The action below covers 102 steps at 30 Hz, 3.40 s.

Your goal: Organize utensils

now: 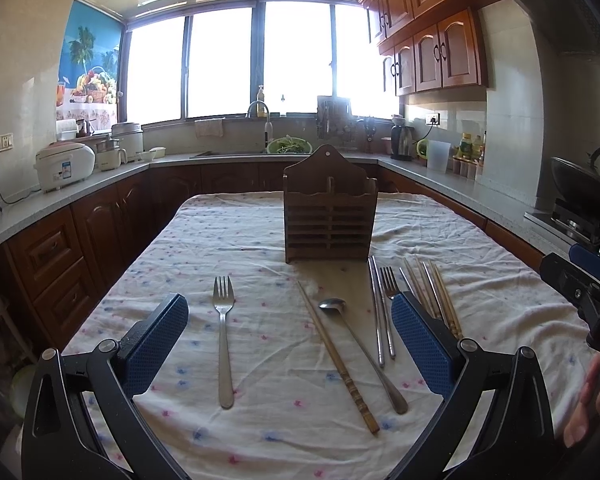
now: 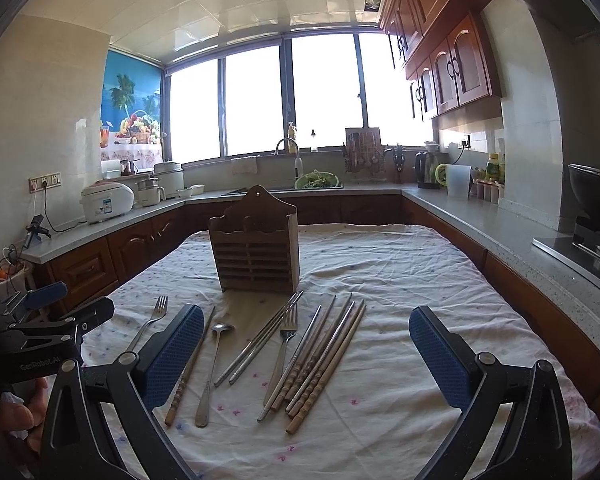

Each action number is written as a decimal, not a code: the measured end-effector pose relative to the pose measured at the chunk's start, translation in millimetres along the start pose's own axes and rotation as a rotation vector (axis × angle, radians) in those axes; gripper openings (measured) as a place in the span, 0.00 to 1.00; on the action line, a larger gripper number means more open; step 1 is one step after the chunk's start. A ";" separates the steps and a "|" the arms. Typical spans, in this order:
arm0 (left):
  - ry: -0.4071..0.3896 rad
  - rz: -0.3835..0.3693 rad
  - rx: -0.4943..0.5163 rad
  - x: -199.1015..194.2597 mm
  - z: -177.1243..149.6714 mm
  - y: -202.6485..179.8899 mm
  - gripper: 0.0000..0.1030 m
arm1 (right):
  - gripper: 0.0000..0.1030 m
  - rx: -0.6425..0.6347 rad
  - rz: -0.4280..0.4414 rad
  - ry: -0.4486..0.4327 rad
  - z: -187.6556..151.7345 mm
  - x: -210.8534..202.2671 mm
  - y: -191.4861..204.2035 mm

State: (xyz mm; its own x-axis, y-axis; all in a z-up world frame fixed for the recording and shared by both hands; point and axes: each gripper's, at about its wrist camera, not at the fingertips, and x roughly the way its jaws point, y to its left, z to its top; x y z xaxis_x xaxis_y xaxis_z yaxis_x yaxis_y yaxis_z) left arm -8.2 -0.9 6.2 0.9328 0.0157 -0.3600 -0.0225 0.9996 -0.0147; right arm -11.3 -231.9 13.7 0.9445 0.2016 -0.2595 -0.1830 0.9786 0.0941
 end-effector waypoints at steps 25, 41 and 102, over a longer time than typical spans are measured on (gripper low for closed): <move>0.325 -0.080 -0.071 112.1 21.0 17.0 0.84 | 0.62 0.185 0.013 0.261 7.8 89.2 -53.7; 0.543 -0.135 -0.098 208.3 19.9 15.6 0.46 | 0.21 0.317 -0.019 0.544 -9.3 217.5 -98.7; 0.105 -0.285 -0.090 105.0 172.6 47.6 0.04 | 0.05 0.198 0.209 0.091 187.8 142.9 -32.2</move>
State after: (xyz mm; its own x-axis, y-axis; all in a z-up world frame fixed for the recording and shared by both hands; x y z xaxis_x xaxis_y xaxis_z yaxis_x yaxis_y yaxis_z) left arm 150.8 52.0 128.7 0.8640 -0.2717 -0.4239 0.1984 0.9575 -0.2094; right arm 180.9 -242.4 154.0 0.8621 0.4091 -0.2992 -0.3053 0.8904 0.3377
